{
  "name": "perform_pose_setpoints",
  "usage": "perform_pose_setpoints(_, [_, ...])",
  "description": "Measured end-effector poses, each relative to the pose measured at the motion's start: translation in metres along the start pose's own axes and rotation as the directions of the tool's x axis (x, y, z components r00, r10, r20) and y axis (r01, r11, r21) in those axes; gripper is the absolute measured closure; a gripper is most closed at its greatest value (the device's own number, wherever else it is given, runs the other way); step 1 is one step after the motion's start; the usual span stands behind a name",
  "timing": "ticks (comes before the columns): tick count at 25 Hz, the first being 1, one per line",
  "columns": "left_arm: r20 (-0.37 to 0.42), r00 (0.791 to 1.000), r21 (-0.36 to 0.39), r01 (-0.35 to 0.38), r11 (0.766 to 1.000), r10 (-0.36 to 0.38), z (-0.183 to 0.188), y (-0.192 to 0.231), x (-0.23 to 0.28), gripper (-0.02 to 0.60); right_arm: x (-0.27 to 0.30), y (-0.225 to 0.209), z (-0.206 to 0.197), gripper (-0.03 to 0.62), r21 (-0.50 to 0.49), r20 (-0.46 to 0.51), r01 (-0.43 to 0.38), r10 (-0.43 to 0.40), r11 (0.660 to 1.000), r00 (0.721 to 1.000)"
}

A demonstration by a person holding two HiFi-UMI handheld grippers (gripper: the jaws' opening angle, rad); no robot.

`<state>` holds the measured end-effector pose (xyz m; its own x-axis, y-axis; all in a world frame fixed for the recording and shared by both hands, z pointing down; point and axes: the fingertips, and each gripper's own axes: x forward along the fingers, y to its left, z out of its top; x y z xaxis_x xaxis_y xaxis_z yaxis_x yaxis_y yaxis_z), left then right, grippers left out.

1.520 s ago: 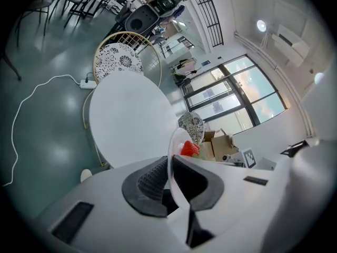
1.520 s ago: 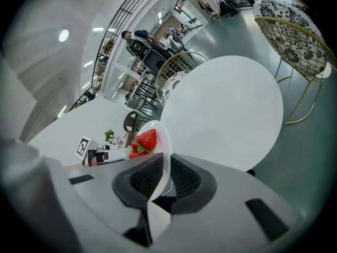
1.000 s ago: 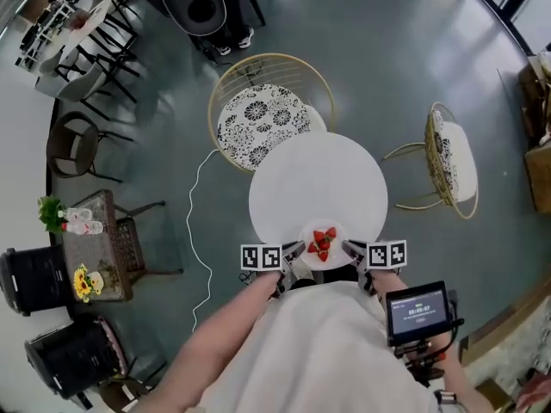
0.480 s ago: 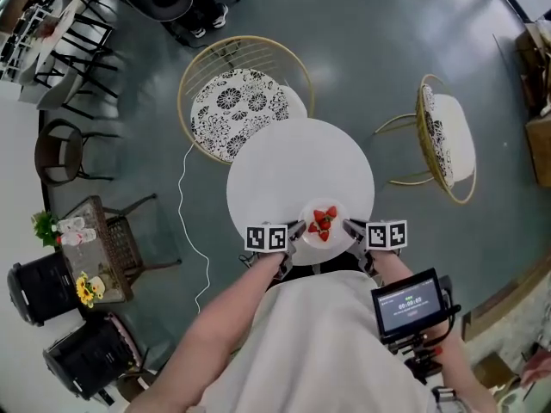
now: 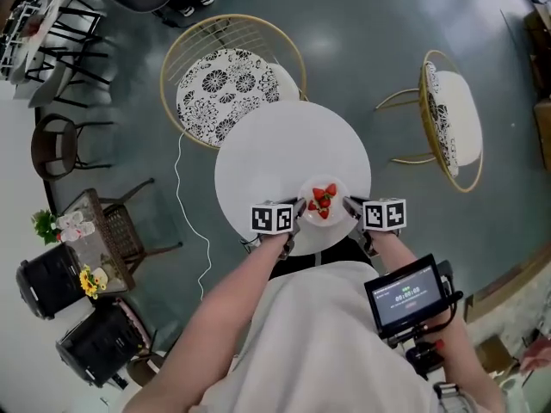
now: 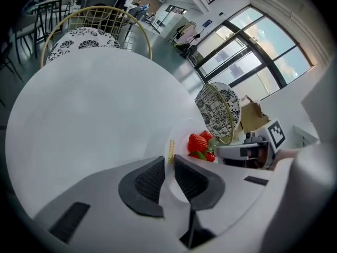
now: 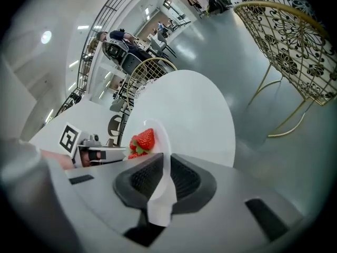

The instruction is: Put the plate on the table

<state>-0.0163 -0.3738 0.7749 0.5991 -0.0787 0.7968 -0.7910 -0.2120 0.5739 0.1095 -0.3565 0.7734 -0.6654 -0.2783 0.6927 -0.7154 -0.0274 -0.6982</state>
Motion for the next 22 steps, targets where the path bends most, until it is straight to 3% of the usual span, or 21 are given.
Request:
perform_pose_setpoints(7, [-0.004, 0.995, 0.049, -0.095, 0.994, 0.096, 0.013, 0.008, 0.018, 0.537, 0.013, -0.011, 0.014, 0.557, -0.067, -0.002, 0.038, -0.038, 0.997, 0.999])
perform_pose_setpoints(13, [-0.032, 0.985, 0.176, -0.161, 0.971, 0.169, 0.016, 0.01, 0.027, 0.525, 0.018, -0.019, 0.013, 0.556, -0.189, 0.003, 0.142, -0.144, 0.972, 0.99])
perform_pose_setpoints(18, [-0.013, 0.978, 0.275, -0.195, 0.941, 0.207, 0.017, 0.008, 0.03, 0.514, 0.018, -0.025, 0.011, 0.531, -0.329, 0.015, 0.245, -0.255, 0.912, 0.967])
perform_pose_setpoints(22, [0.001, 0.976, 0.295, -0.21, 0.932, 0.22, 0.018, 0.009, 0.033, 0.511, 0.02, -0.026, 0.013, 0.519, -0.436, 0.041, 0.287, -0.299, 0.853, 0.953])
